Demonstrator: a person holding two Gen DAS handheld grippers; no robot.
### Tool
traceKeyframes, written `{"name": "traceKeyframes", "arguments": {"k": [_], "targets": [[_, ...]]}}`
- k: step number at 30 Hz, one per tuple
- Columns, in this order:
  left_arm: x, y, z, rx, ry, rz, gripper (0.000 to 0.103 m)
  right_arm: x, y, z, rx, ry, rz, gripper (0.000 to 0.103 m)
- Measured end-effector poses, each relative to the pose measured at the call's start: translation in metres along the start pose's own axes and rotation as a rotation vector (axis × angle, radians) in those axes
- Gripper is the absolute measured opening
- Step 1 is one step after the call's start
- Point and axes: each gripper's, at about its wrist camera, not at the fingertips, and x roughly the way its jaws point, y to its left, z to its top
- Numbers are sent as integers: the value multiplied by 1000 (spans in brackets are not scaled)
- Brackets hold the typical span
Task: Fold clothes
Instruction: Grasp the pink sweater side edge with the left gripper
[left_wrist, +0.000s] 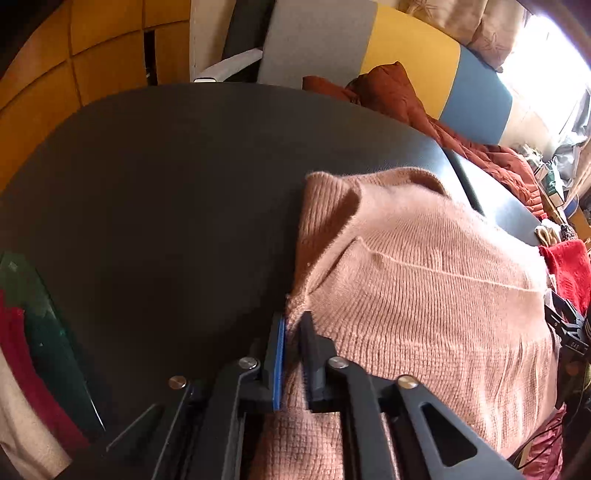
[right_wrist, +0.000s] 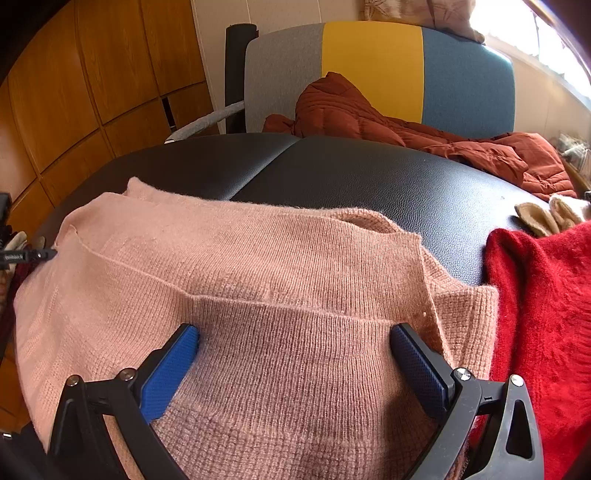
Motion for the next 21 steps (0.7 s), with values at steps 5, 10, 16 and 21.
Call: {"name": "traceKeyframes", "arguments": {"k": [5, 10, 16, 21], "targets": [[-2, 4, 13, -35, 10, -74, 43, 0, -4, 0, 1, -2, 5, 103], [2, -2, 27, 3, 48, -120, 50, 0, -6, 0, 6, -5, 12, 103], [23, -3, 34, 50, 112, -100, 51, -1, -8, 0, 13, -8, 21, 103], [27, -6, 38, 69, 129, -164, 32, -1, -9, -1, 21, -10, 32, 103]]}}
